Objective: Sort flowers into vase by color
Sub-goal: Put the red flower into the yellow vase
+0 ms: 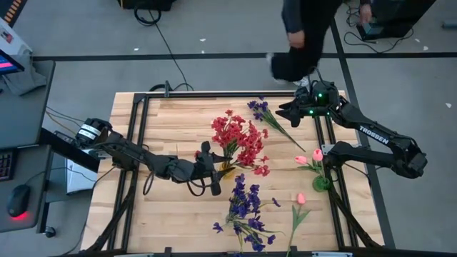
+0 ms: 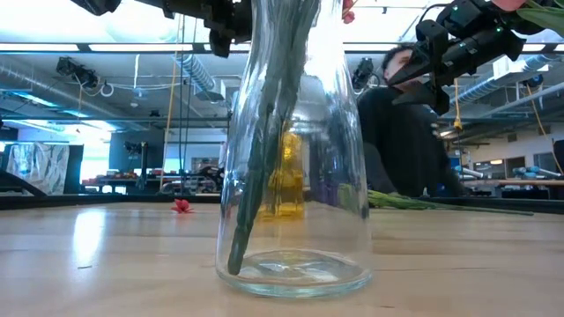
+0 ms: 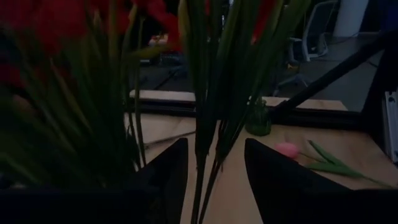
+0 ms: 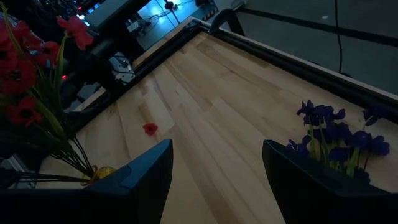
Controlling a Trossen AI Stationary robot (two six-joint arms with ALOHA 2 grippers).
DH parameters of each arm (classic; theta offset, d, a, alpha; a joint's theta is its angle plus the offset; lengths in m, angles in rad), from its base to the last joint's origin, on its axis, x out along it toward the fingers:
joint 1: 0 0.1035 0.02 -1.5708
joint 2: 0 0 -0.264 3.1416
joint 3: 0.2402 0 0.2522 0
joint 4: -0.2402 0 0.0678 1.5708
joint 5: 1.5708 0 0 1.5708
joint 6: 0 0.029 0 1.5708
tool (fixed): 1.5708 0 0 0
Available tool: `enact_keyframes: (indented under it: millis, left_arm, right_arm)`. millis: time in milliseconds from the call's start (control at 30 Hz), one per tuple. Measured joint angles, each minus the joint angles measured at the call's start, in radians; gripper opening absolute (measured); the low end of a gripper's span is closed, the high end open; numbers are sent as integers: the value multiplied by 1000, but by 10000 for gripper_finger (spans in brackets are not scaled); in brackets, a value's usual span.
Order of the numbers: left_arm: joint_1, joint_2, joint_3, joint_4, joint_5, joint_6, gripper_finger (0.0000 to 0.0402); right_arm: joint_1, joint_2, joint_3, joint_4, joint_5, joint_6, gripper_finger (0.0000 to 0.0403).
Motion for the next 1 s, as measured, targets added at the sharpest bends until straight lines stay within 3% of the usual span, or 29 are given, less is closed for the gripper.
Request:
enact_keyframes:
  millis: [333, 700, 867, 1000]
  left_arm:
    - [33, 0, 26, -29, 14, 62, 162]
    - [84, 0, 26, -29, 127, 62, 162]
    - [62, 0, 26, -36, 148, 23, 163]
    - [20, 0, 27, -96, 148, -108, 163]
  right_arm:
    - [0, 0, 0, 1, -1, 19, 256]
    - [0, 0, 0, 2, -2, 26, 256]
    - [1, 0, 0, 3, -7, 27, 256]
    - [19, 0, 0, 14, -75, 77, 253]
